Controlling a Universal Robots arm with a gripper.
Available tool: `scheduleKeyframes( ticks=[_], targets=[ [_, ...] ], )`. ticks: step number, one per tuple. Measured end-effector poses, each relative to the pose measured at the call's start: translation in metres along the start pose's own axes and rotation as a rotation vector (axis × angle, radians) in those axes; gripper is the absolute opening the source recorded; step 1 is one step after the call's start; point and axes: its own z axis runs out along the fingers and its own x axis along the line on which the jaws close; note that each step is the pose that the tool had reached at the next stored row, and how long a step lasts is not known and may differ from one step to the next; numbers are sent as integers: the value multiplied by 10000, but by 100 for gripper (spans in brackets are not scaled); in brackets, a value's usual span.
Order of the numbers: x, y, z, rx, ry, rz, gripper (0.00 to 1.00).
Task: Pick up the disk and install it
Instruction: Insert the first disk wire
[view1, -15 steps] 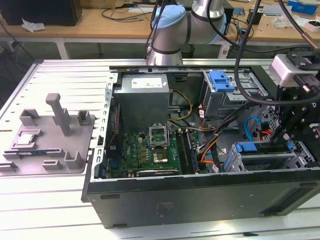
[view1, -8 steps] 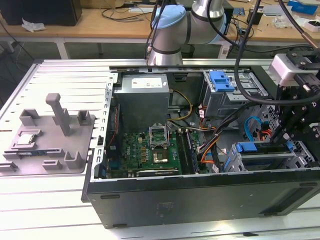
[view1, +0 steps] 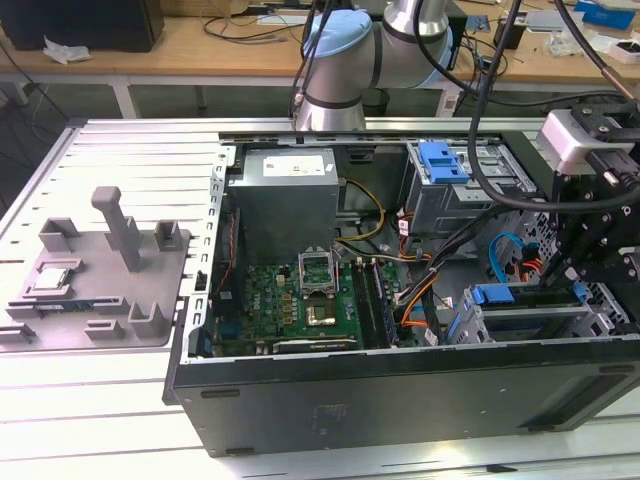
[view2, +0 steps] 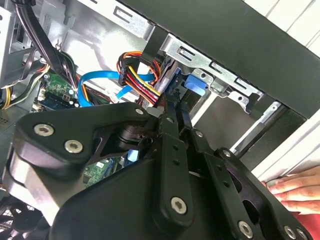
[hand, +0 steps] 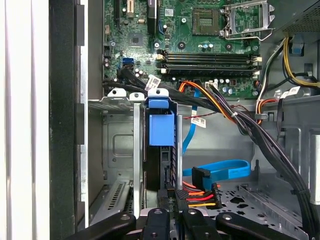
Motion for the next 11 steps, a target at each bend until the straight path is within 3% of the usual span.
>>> scheduleKeyframes(
  ticks=[11],
  targets=[
    [2,-11,27,4,-4,-1,16]
  ],
)
